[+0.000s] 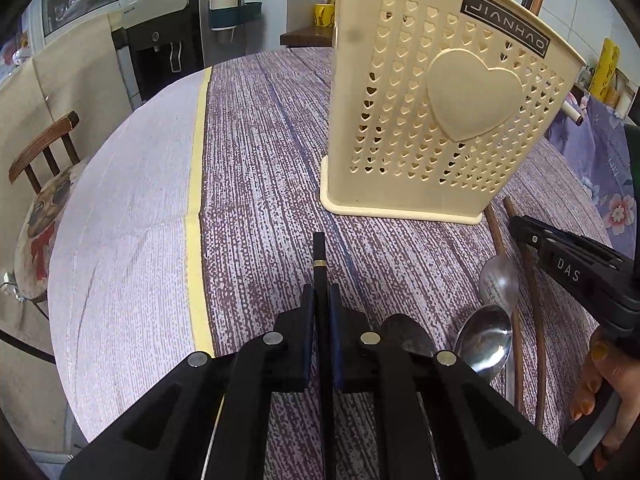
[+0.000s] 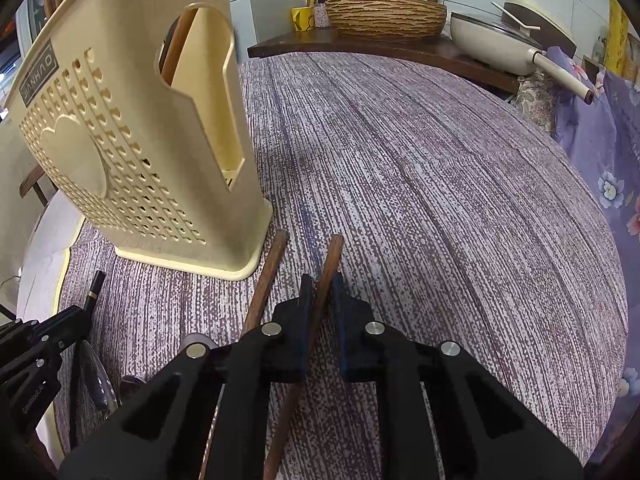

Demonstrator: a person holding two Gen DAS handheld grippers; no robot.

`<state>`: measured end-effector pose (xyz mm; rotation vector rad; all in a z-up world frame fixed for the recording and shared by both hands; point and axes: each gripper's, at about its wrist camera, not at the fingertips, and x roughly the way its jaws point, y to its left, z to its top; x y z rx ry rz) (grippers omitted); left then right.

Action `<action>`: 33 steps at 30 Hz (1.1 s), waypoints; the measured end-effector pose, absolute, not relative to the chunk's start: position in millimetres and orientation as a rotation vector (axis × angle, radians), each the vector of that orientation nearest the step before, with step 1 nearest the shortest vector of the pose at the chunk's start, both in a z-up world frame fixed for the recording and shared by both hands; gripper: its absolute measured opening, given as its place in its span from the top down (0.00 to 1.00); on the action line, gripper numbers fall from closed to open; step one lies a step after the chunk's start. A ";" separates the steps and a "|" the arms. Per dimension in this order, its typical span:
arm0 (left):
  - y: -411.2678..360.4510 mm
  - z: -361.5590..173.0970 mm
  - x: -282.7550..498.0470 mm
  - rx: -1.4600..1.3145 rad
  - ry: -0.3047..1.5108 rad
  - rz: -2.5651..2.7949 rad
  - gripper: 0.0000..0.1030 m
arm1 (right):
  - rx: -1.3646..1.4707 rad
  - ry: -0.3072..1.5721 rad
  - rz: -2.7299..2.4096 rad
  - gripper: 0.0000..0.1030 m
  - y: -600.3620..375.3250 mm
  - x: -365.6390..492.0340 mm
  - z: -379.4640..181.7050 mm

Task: Organize utensils
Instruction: 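Close the left tool on the black chopstick while the right grasps a wooden one, then lift both held chopsticks upright and carry them over the holder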

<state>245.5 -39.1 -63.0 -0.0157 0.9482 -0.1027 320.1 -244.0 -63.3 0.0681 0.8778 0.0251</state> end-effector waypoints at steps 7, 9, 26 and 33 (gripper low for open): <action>-39.3 -63.0 245.0 -0.024 0.948 -0.099 0.92 | 0.078 0.873 0.029 0.90 -244.5 317.8 -63.6; -38.9 -62.4 245.5 -0.032 0.949 -0.101 0.92 | 0.091 0.871 0.037 0.90 -246.4 317.5 -63.3; -34.4 -58.5 251.0 -0.066 0.937 -0.111 0.92 | 0.165 0.822 0.059 0.91 -265.5 304.5 -50.0; -27.0 -34.1 243.2 -0.112 0.864 -0.142 0.92 | 0.223 0.719 0.118 0.92 -275.1 280.6 -19.1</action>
